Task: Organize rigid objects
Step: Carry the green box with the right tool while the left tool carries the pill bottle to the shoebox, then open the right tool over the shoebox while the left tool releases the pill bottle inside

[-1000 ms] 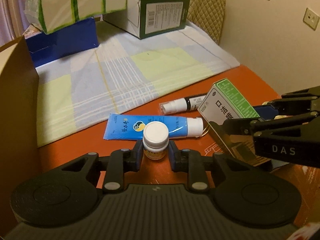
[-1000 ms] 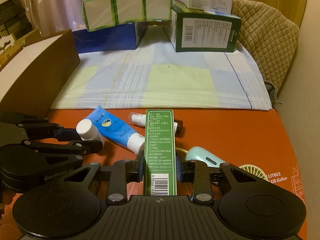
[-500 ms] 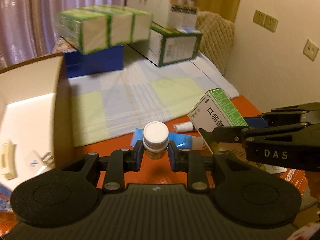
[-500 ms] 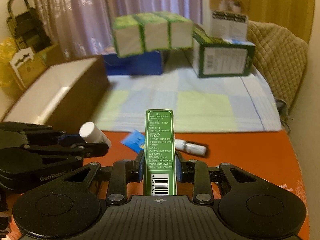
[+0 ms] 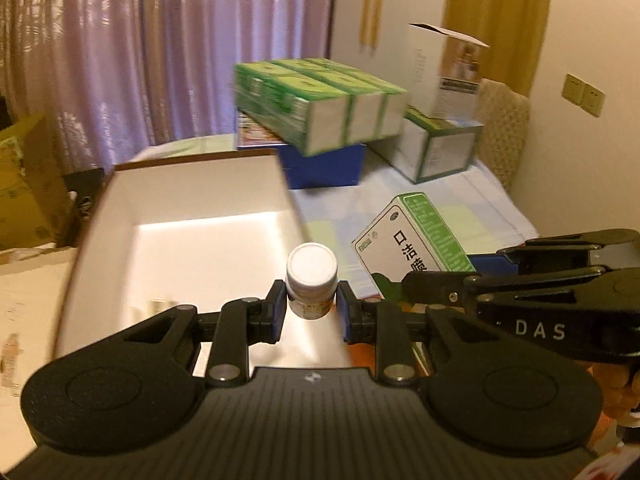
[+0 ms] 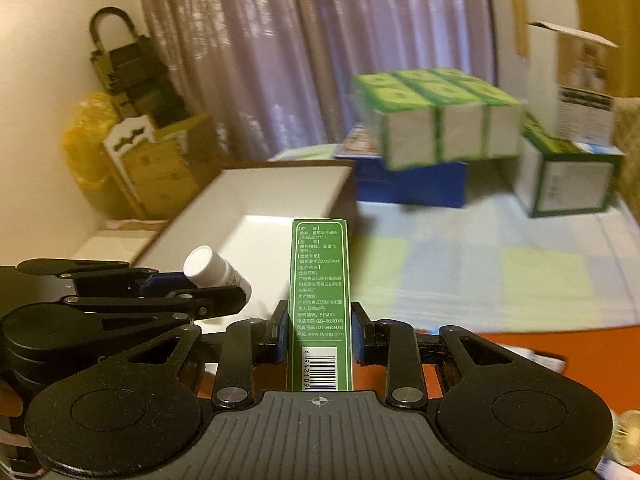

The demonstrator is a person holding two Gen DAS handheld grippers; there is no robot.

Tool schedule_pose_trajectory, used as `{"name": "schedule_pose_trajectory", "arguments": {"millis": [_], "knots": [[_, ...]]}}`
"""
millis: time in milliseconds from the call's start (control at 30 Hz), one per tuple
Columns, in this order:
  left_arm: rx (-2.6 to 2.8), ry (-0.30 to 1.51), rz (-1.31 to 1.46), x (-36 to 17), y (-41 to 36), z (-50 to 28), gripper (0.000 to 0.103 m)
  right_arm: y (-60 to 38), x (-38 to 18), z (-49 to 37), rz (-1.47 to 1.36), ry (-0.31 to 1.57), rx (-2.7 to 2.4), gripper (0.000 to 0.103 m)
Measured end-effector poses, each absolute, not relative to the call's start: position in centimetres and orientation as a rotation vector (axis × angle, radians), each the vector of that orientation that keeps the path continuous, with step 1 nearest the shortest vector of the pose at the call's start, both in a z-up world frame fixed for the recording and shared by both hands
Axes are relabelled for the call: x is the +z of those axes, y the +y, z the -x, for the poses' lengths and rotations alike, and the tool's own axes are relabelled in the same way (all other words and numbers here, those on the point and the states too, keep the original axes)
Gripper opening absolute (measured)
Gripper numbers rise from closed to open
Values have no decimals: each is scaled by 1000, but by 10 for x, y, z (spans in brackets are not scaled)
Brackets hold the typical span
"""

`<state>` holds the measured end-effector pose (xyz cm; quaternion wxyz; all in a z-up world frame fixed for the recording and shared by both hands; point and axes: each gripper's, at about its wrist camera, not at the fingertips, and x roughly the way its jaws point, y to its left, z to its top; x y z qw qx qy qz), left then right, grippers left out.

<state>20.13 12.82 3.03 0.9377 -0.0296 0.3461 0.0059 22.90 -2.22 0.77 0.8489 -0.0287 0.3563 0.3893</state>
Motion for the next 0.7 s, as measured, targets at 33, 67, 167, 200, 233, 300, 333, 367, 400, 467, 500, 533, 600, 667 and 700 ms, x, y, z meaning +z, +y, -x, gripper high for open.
{"name": "schedule_pose_trajectory", "arguments": {"millis": [33, 67, 167, 200, 233, 300, 333, 367, 400, 467, 500, 533, 600, 667, 700], "knots": [[22, 706, 55, 32, 137, -200, 22, -13, 8, -228, 58, 749, 831, 27], [29, 707, 49, 33, 145, -200, 22, -4, 9, -227, 56, 748, 838, 27], [46, 710, 45, 32, 165, -203, 22, 22, 7, -227, 55, 753, 852, 27], [52, 713, 46, 31, 172, -204, 22, 30, 6, -228, 57, 756, 853, 27], [57, 717, 44, 29, 178, -207, 22, 39, 4, -228, 60, 759, 851, 27], [61, 729, 47, 24, 190, -213, 22, 54, 0, -230, 72, 763, 847, 27], [59, 737, 53, 22, 196, -215, 22, 60, -2, -232, 78, 762, 840, 27], [54, 744, 59, 20, 201, -219, 22, 66, -4, -234, 88, 764, 833, 27], [49, 754, 62, 17, 206, -225, 22, 72, -7, -237, 92, 769, 828, 27], [43, 772, 56, 12, 213, -235, 22, 81, -12, -244, 100, 777, 813, 27], [38, 779, 53, 9, 217, -241, 22, 85, -14, -247, 108, 777, 804, 27], [33, 786, 52, 7, 220, -246, 22, 90, -16, -251, 115, 777, 796, 27], [20, 805, 53, 1, 226, -259, 22, 98, -22, -260, 126, 780, 778, 27], [9, 829, 57, -6, 232, -272, 22, 105, -28, -270, 137, 788, 759, 27], [6, 840, 58, -10, 234, -277, 22, 108, -31, -274, 141, 793, 752, 27]]}}
